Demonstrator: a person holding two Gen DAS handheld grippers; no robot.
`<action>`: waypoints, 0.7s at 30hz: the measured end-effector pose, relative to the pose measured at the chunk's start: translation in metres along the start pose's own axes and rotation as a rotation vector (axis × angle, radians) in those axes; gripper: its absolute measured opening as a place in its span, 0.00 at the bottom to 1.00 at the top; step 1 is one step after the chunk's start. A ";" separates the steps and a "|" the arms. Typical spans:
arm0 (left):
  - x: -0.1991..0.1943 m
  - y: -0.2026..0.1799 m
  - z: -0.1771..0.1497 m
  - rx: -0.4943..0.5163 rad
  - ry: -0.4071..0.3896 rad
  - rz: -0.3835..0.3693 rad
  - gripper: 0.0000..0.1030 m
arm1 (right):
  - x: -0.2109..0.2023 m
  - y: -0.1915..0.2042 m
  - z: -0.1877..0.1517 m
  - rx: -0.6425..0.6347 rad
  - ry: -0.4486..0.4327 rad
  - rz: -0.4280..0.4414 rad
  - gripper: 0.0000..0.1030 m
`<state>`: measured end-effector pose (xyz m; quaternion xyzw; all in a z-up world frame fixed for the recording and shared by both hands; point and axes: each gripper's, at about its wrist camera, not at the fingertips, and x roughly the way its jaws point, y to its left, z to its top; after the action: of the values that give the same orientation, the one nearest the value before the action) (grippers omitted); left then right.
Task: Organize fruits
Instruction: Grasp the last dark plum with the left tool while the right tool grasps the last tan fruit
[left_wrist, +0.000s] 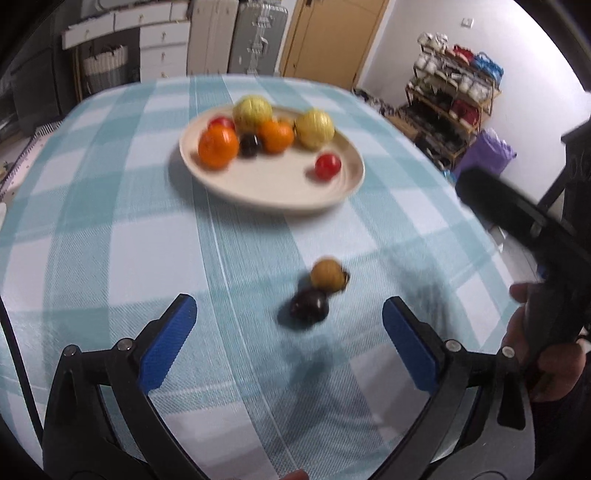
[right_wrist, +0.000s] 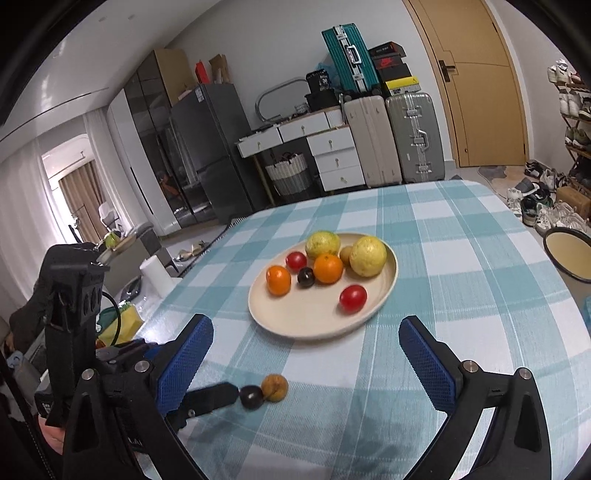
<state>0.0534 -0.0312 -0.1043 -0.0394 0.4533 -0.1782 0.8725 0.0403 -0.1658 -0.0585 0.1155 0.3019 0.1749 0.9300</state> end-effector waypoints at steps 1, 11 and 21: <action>0.003 0.000 -0.003 0.005 0.012 0.006 0.97 | 0.000 0.000 -0.001 0.003 0.007 -0.004 1.00; 0.011 -0.016 -0.005 0.109 0.017 0.069 0.97 | 0.005 -0.008 -0.009 0.026 0.039 -0.023 1.00; 0.021 -0.015 0.000 0.117 0.060 0.031 0.84 | 0.009 -0.014 -0.014 0.039 0.067 -0.043 1.00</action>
<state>0.0599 -0.0524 -0.1171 0.0240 0.4686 -0.1917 0.8620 0.0423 -0.1736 -0.0787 0.1211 0.3385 0.1529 0.9205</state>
